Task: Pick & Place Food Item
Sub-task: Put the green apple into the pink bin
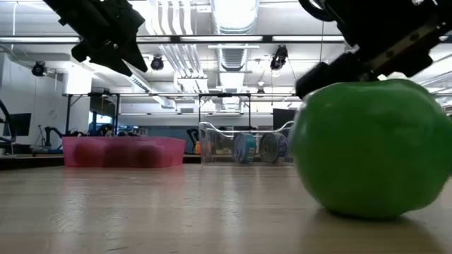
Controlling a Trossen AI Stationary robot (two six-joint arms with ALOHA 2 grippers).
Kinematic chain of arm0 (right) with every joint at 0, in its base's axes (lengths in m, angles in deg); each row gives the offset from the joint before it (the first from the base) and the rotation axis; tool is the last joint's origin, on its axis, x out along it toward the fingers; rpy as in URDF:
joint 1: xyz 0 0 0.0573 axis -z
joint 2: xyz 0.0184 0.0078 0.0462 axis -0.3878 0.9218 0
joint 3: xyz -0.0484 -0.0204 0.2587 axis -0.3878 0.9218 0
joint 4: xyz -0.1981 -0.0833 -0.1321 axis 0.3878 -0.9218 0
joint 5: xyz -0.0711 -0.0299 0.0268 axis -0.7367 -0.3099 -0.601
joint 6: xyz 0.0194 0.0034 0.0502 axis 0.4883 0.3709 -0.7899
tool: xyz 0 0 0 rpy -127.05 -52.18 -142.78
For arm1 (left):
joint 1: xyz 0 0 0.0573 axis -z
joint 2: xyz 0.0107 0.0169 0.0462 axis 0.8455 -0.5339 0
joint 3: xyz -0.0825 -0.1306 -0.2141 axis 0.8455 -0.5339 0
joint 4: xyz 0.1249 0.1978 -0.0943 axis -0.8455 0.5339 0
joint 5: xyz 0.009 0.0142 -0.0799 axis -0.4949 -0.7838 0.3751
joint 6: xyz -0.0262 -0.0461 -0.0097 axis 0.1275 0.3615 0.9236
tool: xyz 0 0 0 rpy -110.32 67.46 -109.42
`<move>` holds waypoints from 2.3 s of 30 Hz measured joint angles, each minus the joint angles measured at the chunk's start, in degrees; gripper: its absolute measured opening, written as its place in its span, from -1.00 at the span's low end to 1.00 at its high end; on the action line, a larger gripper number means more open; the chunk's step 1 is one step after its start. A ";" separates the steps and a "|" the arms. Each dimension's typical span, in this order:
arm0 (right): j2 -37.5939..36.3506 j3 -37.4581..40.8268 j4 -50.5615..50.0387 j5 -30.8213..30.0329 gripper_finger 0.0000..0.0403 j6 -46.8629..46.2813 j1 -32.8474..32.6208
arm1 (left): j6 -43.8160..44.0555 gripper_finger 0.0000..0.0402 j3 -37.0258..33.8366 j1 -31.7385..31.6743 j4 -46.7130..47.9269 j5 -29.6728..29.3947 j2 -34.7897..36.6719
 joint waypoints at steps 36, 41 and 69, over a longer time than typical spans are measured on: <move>3.28 0.82 13.95 -0.75 0.13 6.01 0.51 | 0.17 0.31 -0.02 0.00 0.01 0.03 0.00; 4.53 0.82 16.46 -2.06 0.13 6.58 2.41 | 0.17 0.30 -0.02 0.00 0.01 0.03 0.00; 12.47 0.24 30.15 -3.18 0.13 7.45 5.42 | 0.11 0.28 -0.02 0.00 0.06 0.16 0.00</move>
